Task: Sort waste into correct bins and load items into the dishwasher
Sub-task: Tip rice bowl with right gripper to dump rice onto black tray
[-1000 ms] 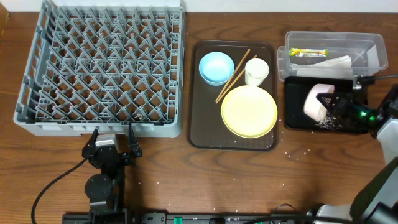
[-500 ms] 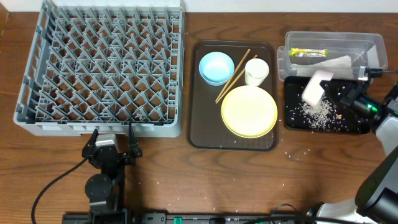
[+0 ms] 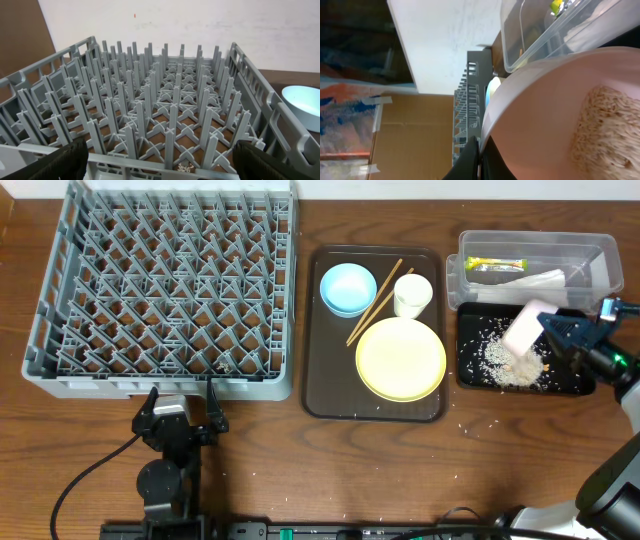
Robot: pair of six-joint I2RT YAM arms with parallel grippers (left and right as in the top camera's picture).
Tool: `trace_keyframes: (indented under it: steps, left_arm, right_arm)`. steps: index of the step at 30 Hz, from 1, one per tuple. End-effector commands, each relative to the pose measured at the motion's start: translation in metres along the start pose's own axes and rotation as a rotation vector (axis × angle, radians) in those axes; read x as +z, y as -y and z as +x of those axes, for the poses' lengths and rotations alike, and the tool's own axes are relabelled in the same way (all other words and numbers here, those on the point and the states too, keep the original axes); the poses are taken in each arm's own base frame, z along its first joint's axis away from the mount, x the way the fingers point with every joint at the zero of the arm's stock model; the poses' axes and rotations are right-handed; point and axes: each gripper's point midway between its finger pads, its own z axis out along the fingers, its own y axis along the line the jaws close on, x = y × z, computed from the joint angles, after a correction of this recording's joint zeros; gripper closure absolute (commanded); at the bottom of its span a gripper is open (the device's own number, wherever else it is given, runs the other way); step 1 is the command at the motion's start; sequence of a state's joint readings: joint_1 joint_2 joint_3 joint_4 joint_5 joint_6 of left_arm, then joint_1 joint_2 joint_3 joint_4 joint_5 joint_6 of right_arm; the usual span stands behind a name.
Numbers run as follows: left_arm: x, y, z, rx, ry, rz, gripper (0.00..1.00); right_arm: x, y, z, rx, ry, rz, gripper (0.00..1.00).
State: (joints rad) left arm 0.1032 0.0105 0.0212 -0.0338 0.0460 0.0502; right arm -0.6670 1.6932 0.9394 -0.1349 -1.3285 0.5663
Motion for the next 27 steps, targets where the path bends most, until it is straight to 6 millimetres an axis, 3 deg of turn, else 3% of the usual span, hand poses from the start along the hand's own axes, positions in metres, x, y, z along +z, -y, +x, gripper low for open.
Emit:
trace_keyframes:
  steps: [1,9,18,27]
  left_arm:
    - [0.001,-0.004,0.016,0.006,-0.048,-0.022,0.06]
    - [0.001,-0.004,0.016,0.006,-0.048,-0.022,0.06]
    - [0.001,-0.004,0.016,0.006,-0.048,-0.022,0.06]
    - [0.001,-0.004,0.016,0.006,-0.048,-0.022,0.06]
  right_arm:
    - [-0.004,-0.004,-0.003,-0.02,0.004,-0.017,0.99]
    - [-0.001,0.004,-0.005,-0.124,0.021,0.03,0.99]
    - [-0.003,-0.03,-0.003,-0.035,-0.047,-0.124,0.99]
    - [-0.006,-0.034,-0.001,0.074,-0.072,-0.145,0.99]
